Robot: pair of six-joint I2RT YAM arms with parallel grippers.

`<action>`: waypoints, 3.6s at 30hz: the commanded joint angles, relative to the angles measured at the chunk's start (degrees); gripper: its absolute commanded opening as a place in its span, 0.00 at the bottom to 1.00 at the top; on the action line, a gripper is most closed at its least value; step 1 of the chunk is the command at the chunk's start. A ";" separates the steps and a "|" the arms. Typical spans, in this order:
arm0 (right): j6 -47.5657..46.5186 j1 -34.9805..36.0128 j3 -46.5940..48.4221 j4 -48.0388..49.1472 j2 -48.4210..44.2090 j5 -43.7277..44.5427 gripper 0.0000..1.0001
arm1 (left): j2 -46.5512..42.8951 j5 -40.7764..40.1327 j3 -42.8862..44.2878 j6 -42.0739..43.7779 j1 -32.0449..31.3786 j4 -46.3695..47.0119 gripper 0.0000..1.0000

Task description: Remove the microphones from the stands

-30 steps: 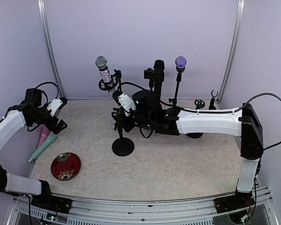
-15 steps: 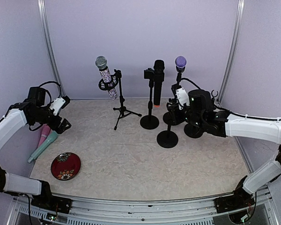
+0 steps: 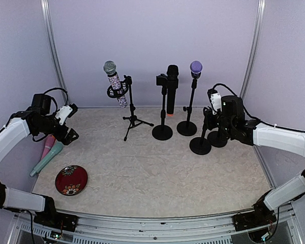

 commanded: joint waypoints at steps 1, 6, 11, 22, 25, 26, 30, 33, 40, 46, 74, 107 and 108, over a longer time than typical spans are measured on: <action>-4.48 -1.61 2.19 -2.47 -0.75 3.67 0.31 | -0.96 -0.59 1.50 -0.61 -0.45 0.98 0.99; -1.12 -1.34 6.31 -3.25 -4.94 -1.77 0.81 | -1.10 0.17 1.55 -0.82 -0.51 1.04 0.99; -4.33 1.09 12.82 -2.78 -6.30 0.52 0.94 | -1.98 -0.03 1.93 -0.68 -0.52 1.63 0.99; -24.11 7.01 24.45 3.01 6.67 10.89 1.00 | -6.20 -3.01 3.10 -3.64 0.44 6.01 0.99; -28.34 7.60 26.58 5.93 9.64 13.34 1.00 | -6.33 -1.74 3.56 -2.81 0.39 4.98 0.99; -29.55 7.74 27.27 7.38 10.54 14.35 1.00 | -6.33 -1.39 3.51 -2.55 0.41 4.65 0.99; -35.07 7.71 29.92 14.35 14.18 19.42 0.94 | -6.67 -0.90 3.05 -1.78 0.35 4.07 0.99; -39.28 7.66 32.23 18.67 17.04 21.92 0.90 | -7.01 -0.24 3.04 -1.14 0.31 3.15 0.99; -42.29 7.71 38.06 18.57 22.60 22.52 0.76 | -8.34 0.10 2.45 0.00 0.29 2.68 0.99; -39.91 8.87 38.37 16.34 21.83 22.53 0.43 | -8.94 1.32 1.73 0.31 0.19 2.06 0.99; -39.68 33.63 33.06 15.26 9.05 30.06 0.00 | -11.69 13.03 -0.82 -2.03 -1.63 -2.71 0.99; -36.52 43.87 53.00 20.29 31.65 0.32 0.00 | -4.02 39.63 2.22 -17.66 -10.90 14.44 0.76; -36.74 44.10 52.82 20.84 31.84 0.54 0.00 | -3.72 39.50 2.03 -17.71 -11.53 14.51 0.75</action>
